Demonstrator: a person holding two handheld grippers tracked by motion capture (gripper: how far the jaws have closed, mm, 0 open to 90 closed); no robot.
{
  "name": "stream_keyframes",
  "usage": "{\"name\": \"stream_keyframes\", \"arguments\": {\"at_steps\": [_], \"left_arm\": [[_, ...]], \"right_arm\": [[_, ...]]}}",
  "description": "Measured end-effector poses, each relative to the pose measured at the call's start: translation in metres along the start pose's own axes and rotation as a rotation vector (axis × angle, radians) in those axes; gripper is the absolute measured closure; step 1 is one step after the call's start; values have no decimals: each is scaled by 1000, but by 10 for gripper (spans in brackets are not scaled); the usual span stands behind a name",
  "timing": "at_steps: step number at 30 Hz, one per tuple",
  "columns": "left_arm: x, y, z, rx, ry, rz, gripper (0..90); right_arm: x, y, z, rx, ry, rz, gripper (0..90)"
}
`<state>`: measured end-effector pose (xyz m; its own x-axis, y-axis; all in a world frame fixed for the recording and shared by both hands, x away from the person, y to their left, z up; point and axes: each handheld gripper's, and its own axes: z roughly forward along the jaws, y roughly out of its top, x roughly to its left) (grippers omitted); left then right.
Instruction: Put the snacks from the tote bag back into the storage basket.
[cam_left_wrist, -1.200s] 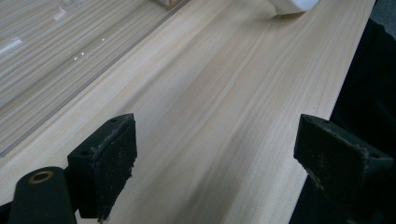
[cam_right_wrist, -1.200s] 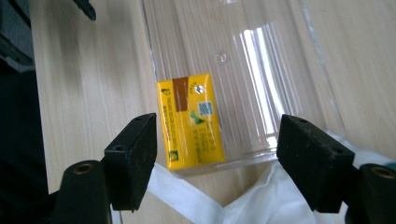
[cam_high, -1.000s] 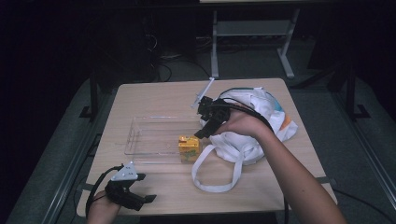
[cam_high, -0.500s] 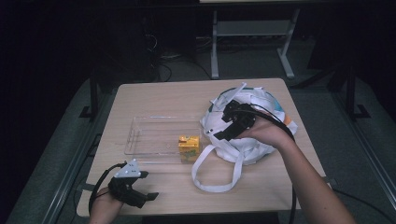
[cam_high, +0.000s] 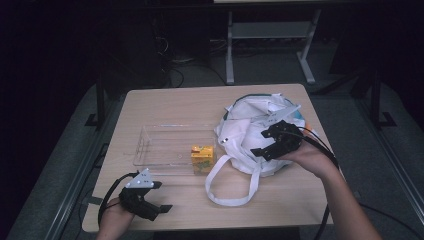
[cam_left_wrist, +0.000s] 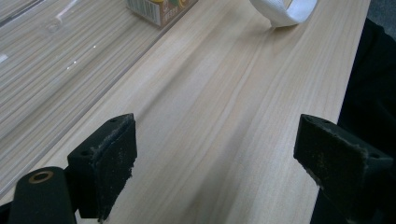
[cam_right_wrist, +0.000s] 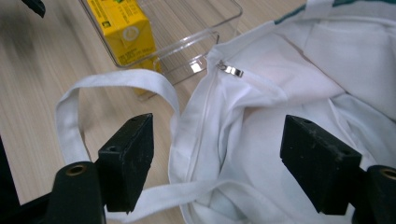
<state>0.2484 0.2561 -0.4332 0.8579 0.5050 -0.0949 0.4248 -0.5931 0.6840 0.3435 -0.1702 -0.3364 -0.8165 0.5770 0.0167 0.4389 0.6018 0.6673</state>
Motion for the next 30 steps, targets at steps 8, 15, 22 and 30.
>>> {"name": "stream_keyframes", "arguments": {"at_steps": [8, 15, 22, 30], "left_arm": [[0, 0, 0, 0, 0, -3, 129], [0, 0, 0, 1, 1, 1, 129], [-1, 0, -1, 1, 1, -6, 129], [-1, 0, 0, 2, -2, 2, 129]], "right_arm": [[-1, -34, -9, -73, -50, 41, 246], [-1, -62, -13, -99, -75, 79, 235], [4, -90, -16, -113, -102, 113, 235], [4, -121, -17, -94, -122, 170, 235]]}}
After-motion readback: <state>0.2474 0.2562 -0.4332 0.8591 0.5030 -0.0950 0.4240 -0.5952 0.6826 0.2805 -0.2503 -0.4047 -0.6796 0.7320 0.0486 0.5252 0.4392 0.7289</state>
